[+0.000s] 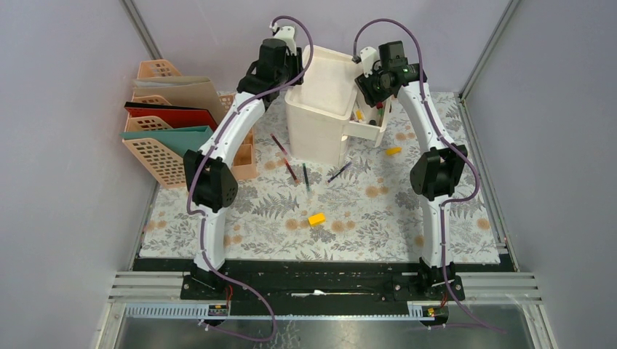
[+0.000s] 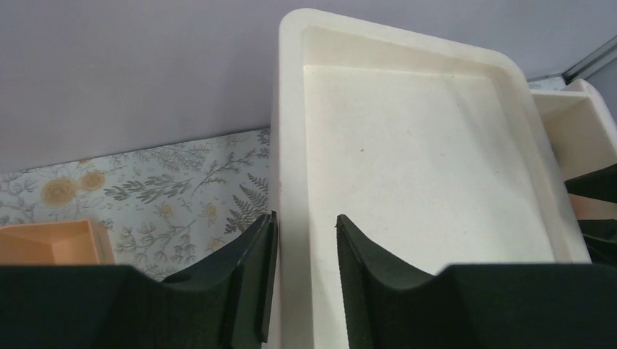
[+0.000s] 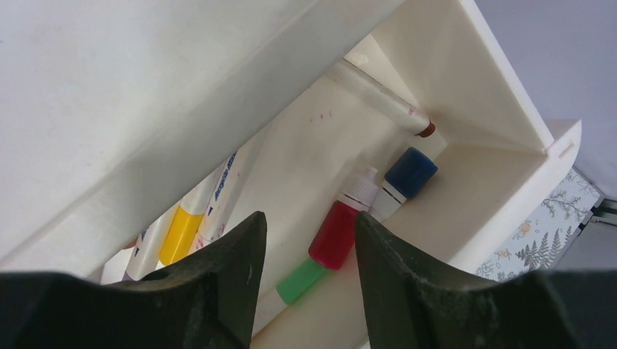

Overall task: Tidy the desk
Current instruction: Pick up the stationery from the drawer.

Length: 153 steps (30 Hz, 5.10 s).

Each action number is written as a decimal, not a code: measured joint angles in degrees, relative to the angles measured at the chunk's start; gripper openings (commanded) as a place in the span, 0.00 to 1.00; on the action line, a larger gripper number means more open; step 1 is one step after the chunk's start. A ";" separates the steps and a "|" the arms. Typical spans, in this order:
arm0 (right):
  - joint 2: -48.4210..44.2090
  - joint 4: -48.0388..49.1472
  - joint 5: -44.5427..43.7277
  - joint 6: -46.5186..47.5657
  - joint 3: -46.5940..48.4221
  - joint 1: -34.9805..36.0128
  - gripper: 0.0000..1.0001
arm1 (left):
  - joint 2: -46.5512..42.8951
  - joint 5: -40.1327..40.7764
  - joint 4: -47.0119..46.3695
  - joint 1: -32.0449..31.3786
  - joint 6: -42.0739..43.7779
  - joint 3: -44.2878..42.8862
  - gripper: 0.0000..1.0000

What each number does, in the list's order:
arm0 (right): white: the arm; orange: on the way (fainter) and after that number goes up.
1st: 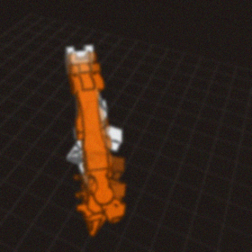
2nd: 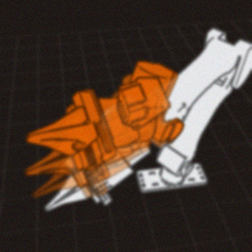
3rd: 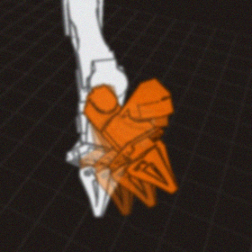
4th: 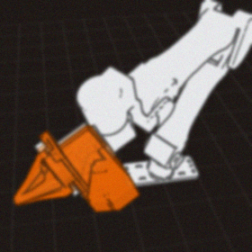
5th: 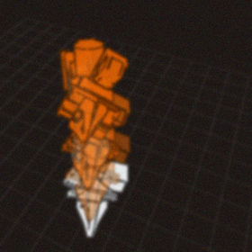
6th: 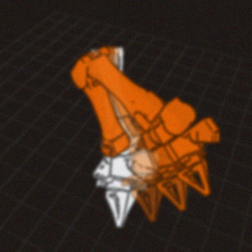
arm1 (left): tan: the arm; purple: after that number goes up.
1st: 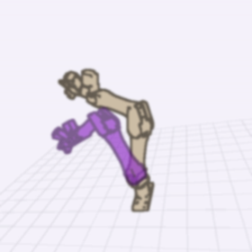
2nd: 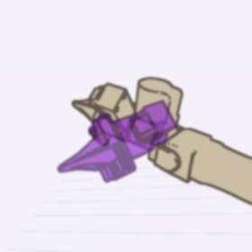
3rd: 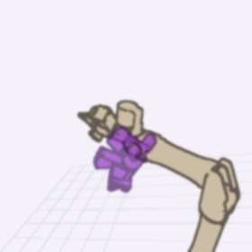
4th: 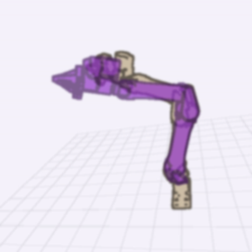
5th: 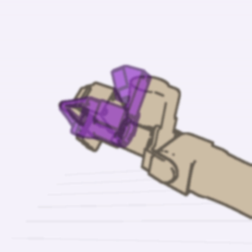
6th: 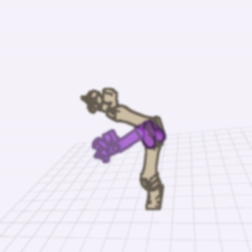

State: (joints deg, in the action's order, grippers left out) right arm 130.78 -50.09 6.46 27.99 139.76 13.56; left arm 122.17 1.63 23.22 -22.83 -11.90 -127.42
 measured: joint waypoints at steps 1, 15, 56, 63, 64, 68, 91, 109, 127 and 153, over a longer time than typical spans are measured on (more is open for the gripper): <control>0.00 0.07 0.04 -0.11 0.00 0.00 0.55 | 0.24 0.33 0.57 -0.09 0.63 -0.44 0.40; 0.00 0.42 -0.94 -0.74 0.11 -0.11 0.55 | 2.62 3.17 4.13 -0.87 5.33 -2.21 0.00; -6.58 -2.49 0.66 -2.05 -2.69 -3.45 0.40 | -5.53 16.52 -5.03 -7.91 10.25 9.94 0.00; -6.54 -4.92 0.66 -2.75 -4.74 -3.43 0.39 | -6.58 18.51 -5.35 -8.92 9.90 11.15 0.00; -6.54 -4.92 0.66 -2.80 -4.74 -3.43 0.38 | -6.75 18.84 -5.49 -9.07 9.88 11.39 0.00; -6.27 -4.92 0.20 -2.95 -4.74 -3.32 0.38 | -7.15 19.74 -5.75 -9.60 9.88 11.78 0.00; -3.23 -4.15 -3.50 -5.86 -5.14 -2.38 0.41 | -7.87 22.34 -6.14 -11.61 9.38 12.07 0.00; -3.48 3.72 -13.79 -12.04 -10.10 -0.87 0.33 | -9.20 25.40 -6.10 -12.83 6.36 13.68 0.00; -5.07 3.87 -7.56 -17.77 -13.81 -1.66 0.29 | -9.84 26.84 -6.10 -13.18 5.29 14.62 0.00; -5.73 0.79 10.03 -17.49 -10.27 -7.26 0.00 | -10.49 28.13 -7.21 -13.18 5.42 16.46 0.00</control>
State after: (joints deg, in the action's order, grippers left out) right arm 125.05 -49.30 16.49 10.50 129.49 6.31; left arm 111.68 29.76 16.01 -36.01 -6.48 -110.96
